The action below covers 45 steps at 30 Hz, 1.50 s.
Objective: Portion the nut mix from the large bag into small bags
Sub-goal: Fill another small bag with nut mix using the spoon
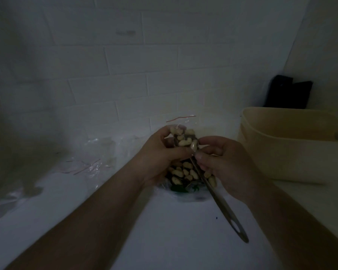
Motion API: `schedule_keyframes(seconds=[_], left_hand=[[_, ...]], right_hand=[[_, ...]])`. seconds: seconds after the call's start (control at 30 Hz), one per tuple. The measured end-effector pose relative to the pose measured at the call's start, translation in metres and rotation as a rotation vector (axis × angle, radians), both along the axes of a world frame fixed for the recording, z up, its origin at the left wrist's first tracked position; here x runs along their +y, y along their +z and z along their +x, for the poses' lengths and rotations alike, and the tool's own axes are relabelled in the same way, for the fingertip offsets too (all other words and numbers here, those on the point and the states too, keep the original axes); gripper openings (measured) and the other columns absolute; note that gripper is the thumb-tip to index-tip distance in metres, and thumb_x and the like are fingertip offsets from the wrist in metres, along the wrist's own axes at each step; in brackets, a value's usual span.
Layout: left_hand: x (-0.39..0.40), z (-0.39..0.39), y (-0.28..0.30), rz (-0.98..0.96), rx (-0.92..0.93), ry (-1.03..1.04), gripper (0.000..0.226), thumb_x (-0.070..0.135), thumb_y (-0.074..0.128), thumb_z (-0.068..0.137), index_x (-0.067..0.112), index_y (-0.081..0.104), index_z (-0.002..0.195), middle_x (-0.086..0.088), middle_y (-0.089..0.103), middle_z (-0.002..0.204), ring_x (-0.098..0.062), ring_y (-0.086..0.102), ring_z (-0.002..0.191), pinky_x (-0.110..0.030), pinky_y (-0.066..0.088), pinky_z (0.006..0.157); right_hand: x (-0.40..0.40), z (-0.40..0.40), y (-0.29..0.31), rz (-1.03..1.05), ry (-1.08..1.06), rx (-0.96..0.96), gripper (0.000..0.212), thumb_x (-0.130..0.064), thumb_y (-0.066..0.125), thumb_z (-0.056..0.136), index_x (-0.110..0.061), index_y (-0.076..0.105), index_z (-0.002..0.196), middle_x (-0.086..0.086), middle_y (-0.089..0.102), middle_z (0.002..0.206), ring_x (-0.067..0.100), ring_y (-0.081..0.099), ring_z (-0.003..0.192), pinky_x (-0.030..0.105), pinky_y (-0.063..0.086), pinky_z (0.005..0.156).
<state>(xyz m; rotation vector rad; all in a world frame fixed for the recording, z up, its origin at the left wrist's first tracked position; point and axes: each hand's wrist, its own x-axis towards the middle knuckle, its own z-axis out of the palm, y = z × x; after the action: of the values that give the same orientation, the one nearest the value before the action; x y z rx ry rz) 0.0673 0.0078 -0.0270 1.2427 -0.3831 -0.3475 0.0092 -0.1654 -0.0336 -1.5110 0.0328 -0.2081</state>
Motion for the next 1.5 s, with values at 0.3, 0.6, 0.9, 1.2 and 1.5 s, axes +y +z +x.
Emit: schedule_keyframes(seconds=[0.3,0.6,0.9,1.2,1.5], left_hand=[[-0.001,-0.001,0.0,0.026,0.033,0.042,0.053,-0.009,0.083,0.078,0.012,0.064,0.122,-0.009,0.077,0.098,-0.028,0.075,0.095,-0.035,0.062,0.079],[0.002,0.007,-0.001,-0.058,0.063,0.196,0.046,-0.008,0.081,0.08,0.012,0.063,0.118,-0.017,0.074,0.108,-0.035,0.074,0.103,-0.039,0.061,0.083],[-0.004,0.0,0.0,0.004,0.049,0.097,0.042,0.011,0.088,0.075,0.013,0.066,0.11,-0.017,0.076,0.105,-0.037,0.073,0.1,-0.052,0.058,0.098],[-0.006,-0.006,-0.002,0.136,-0.065,0.067,0.031,0.022,0.076,0.093,0.005,0.07,0.118,-0.025,0.073,0.116,-0.045,0.071,0.11,-0.064,0.055,0.1],[-0.007,-0.008,-0.003,0.135,-0.096,0.11,0.012,0.021,0.068,0.101,0.009,0.072,0.104,-0.023,0.076,0.103,-0.042,0.074,0.095,-0.063,0.057,0.096]], right_hand=[[0.0,0.0,0.002,-0.04,-0.114,-0.034,0.026,0.003,0.078,0.085,-0.019,0.074,0.1,0.005,0.076,0.083,0.021,0.077,0.08,0.03,0.06,0.071],[-0.001,0.004,0.002,0.062,-0.162,-0.061,0.022,0.003,0.072,0.089,-0.016,0.074,0.099,0.004,0.071,0.084,0.022,0.068,0.073,0.04,0.057,0.078],[-0.001,0.004,-0.003,-0.092,-0.176,-0.064,0.023,-0.006,0.077,0.088,-0.025,0.075,0.1,-0.002,0.079,0.087,0.017,0.078,0.081,0.03,0.06,0.076],[-0.001,0.004,0.003,-0.048,-0.122,-0.091,0.008,-0.024,0.073,0.093,-0.026,0.079,0.098,0.003,0.079,0.1,0.023,0.077,0.095,0.038,0.061,0.077],[-0.004,0.006,0.001,-0.07,-0.238,-0.157,0.005,-0.024,0.079,0.086,-0.019,0.078,0.089,0.006,0.079,0.09,0.028,0.077,0.09,0.058,0.061,0.087]])
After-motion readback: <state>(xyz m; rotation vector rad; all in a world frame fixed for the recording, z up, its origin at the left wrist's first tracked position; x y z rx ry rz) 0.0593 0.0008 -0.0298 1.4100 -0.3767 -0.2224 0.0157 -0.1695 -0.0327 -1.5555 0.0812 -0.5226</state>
